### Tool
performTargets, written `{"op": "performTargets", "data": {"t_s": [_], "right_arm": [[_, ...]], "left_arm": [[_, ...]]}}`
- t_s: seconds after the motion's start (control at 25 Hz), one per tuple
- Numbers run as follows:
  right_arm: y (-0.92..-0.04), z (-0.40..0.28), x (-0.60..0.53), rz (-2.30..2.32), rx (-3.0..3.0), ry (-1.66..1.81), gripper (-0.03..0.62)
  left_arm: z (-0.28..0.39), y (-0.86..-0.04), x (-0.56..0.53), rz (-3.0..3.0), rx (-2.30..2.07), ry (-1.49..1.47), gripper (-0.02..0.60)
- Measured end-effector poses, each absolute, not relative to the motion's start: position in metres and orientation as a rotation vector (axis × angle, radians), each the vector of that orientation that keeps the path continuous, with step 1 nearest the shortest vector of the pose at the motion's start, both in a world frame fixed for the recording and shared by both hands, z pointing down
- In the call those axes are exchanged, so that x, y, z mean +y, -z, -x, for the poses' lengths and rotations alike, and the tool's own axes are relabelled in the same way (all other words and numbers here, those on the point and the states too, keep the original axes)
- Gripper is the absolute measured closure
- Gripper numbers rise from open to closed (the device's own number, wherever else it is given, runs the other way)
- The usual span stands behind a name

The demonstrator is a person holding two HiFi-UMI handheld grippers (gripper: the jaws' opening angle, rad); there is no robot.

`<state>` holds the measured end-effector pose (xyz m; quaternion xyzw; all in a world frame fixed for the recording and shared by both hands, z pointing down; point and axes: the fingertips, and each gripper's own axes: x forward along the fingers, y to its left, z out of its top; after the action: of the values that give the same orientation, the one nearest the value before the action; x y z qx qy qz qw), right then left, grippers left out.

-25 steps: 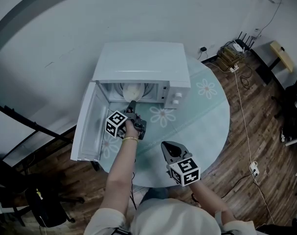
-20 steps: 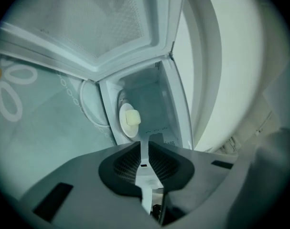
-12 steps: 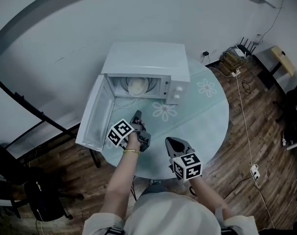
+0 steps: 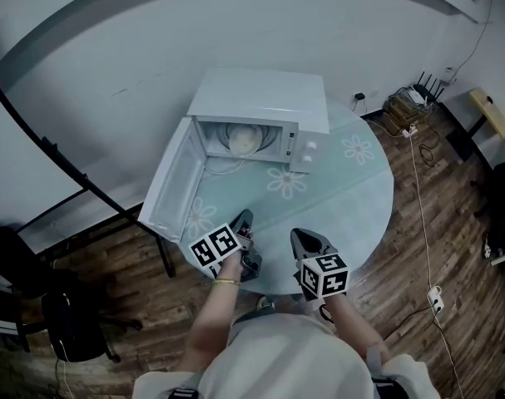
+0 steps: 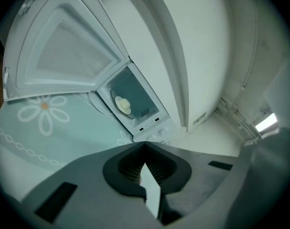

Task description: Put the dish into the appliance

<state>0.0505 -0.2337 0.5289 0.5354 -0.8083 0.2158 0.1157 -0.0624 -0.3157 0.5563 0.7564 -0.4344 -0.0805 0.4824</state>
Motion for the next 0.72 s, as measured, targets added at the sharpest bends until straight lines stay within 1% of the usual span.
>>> {"op": "performTargets", "data": {"t_s": [0.32, 0.72], "right_arm": [[-0.531, -0.041, -0.221, -1.517, -2.395, -0.622, 0.589], [-0.528, -0.032, -0.206, -1.467, -2.424, -0.625, 0.589]], "left_arm": [[0.061, -0.552, -0.265, -1.959, -1.036, 0.044, 0.569], [0.077, -0.564, -0.229, -1.942, -1.027, -0.025, 0.569]]}}
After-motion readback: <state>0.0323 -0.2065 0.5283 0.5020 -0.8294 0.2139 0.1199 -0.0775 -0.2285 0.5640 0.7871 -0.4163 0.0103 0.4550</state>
